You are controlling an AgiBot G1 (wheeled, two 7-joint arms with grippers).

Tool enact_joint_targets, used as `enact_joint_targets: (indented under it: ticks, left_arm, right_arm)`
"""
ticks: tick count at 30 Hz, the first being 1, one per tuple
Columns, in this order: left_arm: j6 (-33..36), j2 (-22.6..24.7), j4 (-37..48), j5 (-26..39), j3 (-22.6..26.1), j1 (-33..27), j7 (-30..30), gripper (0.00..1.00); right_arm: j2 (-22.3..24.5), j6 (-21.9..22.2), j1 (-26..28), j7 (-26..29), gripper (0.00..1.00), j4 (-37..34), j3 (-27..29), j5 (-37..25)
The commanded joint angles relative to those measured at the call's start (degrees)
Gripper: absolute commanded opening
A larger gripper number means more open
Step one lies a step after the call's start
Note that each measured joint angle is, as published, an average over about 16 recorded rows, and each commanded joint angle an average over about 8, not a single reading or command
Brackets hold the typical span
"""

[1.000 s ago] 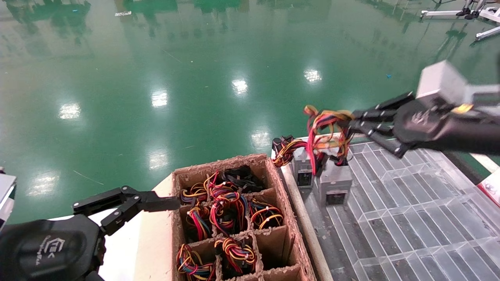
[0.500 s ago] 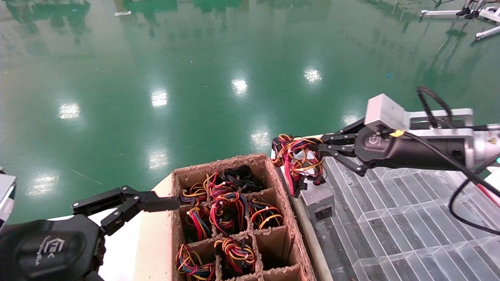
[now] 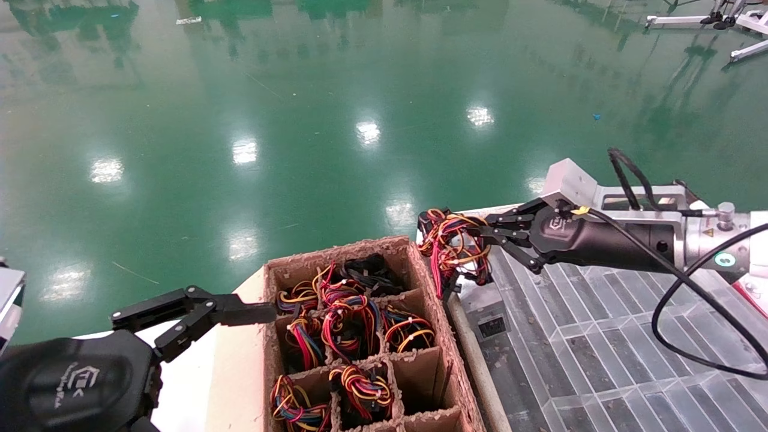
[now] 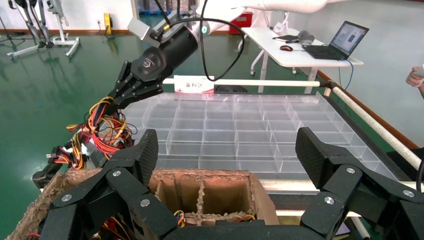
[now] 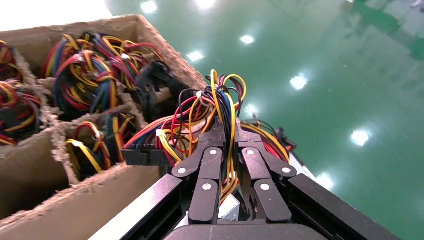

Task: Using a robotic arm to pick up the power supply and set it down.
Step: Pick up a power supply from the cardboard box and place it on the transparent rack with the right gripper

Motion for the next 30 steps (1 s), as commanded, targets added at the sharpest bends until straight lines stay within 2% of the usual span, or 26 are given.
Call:
enact_joint_targets:
  ticks: [1, 7, 9, 11, 12, 15, 16, 19, 20, 30]
  left_arm:
    - [0.00, 0.00, 0.00, 0.00, 0.00, 0.00, 0.00, 1.00]
    - [-0.01, -0.01, 0.00, -0.01, 0.01, 0.00, 0.01, 1.00]
    - [-0.01, -0.01, 0.00, -0.01, 0.02, 0.00, 0.01, 1.00]
    - [-0.01, -0.01, 0.00, -0.02, 0.02, -0.01, 0.01, 1.00]
    - [-0.01, -0.01, 0.00, -0.02, 0.02, -0.01, 0.01, 1.00]
    - [-0.01, -0.01, 0.00, -0.02, 0.03, 0.00, 0.01, 1.00]
    - [-0.02, -0.01, 0.00, -0.02, 0.03, 0.00, 0.02, 1.00]
    - [-0.02, -0.01, 0.01, -0.02, 0.03, 0.00, 0.02, 1.00]
    - [-0.02, -0.01, 0.01, -0.02, 0.02, 0.00, 0.02, 1.00]
    - [-0.03, -0.01, 0.01, -0.03, 0.03, 0.00, 0.02, 1.00]
  right_arm:
    - [-0.43, 0.65, -0.04, -1.12, 0.00, -2.09, 0.18, 0.21]
    - [-0.26, 2.28, -0.10, -3.28, 0.00, -5.67, 0.44, 0.44]
    - [-0.07, 2.59, -0.16, -3.93, 0.08, -6.46, 0.49, 0.49]
    - [0.14, 2.75, -0.23, -4.52, 0.21, -7.09, 0.57, 0.58]
    - [0.26, 2.77, -0.27, -4.79, 0.30, -7.37, 0.61, 0.63]
    - [0.52, 2.75, -0.34, -5.39, 0.67, -8.00, 0.74, 0.80]
    - [0.59, 2.74, -0.34, -5.52, 0.77, -8.24, 0.79, 0.88]
    - [0.71, 2.72, -0.33, -5.73, 0.97, -8.74, 0.87, 1.01]
    - [0.71, 2.74, -0.32, -5.76, 1.00, -8.85, 0.89, 1.03]
    - [0.75, 2.68, -0.32, -5.72, 1.00, -8.67, 0.90, 1.04]
